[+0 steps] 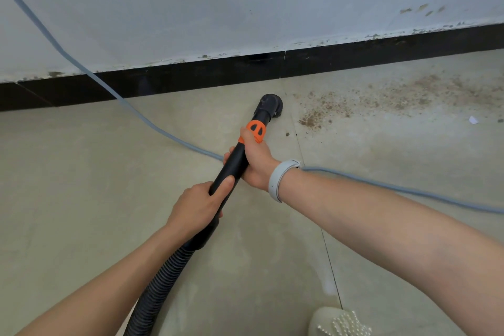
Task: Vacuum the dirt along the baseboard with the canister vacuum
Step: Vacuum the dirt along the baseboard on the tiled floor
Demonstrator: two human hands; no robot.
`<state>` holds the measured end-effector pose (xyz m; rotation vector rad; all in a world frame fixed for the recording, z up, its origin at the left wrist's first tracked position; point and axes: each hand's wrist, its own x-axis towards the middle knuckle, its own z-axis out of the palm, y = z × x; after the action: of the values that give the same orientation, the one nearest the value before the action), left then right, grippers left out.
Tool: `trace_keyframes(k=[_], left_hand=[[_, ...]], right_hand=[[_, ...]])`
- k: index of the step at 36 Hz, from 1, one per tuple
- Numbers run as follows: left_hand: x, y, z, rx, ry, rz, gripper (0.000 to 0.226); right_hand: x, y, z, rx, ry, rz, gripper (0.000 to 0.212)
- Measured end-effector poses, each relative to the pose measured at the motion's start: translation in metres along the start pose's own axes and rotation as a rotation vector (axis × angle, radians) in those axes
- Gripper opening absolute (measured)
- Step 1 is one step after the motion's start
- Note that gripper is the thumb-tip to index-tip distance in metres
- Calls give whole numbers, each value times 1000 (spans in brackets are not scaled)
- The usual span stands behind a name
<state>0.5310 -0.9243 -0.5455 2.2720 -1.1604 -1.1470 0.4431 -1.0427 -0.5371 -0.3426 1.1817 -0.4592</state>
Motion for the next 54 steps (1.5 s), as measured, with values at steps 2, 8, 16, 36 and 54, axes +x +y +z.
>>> trace_keyframes(k=[2, 8, 16, 36, 54], left_hand=[[-4, -3, -4, -7, 15, -14, 58], [-21, -16, -9, 19, 0, -40, 57], [-57, -35, 3, 52, -145, -23, 50], [-13, -3, 18, 46, -108, 42, 61], [56, 39, 12, 17, 25, 11, 63]], right_hand=[[-4, 3, 6, -20, -12, 7, 19], [-17, 20, 13, -26, 3, 22, 18], [-39, 63, -15, -80, 108, 15, 18], [-14, 14, -25, -120, 185, -66, 15], [35, -54, -8, -131, 145, -97, 21]])
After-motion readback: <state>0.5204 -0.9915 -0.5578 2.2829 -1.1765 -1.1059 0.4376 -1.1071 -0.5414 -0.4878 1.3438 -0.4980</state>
